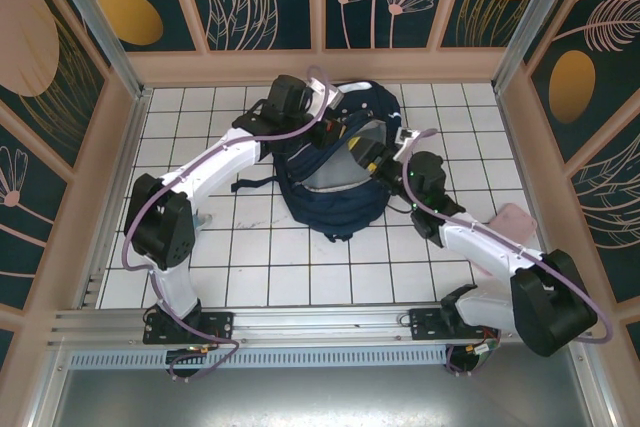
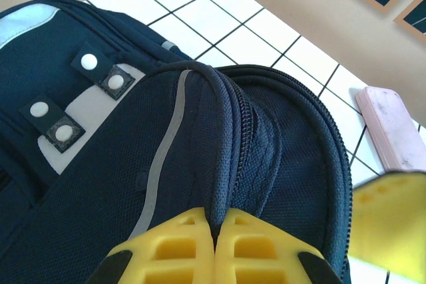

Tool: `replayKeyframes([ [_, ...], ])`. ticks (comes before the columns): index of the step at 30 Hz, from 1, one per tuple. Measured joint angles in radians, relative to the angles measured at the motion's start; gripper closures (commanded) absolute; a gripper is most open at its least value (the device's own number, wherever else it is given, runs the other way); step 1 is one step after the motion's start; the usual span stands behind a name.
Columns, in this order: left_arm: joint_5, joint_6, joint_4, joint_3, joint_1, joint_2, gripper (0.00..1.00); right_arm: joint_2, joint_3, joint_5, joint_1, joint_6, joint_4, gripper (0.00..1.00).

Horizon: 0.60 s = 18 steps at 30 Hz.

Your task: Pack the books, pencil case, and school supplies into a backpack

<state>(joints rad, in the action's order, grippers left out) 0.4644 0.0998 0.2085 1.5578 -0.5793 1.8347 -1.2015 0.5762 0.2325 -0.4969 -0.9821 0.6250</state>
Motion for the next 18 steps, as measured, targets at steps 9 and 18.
replayKeyframes([
  [9, -0.002, 0.073, -0.085, -0.083, 0.013, -0.057, 0.53, -0.153, 0.043, 0.066, 0.057, -0.166, 0.061, 0.14],
  [18, -0.129, 0.154, -0.130, -0.270, 0.096, -0.274, 0.41, -0.238, 0.076, 0.126, 0.042, -0.252, 0.075, 0.20],
])
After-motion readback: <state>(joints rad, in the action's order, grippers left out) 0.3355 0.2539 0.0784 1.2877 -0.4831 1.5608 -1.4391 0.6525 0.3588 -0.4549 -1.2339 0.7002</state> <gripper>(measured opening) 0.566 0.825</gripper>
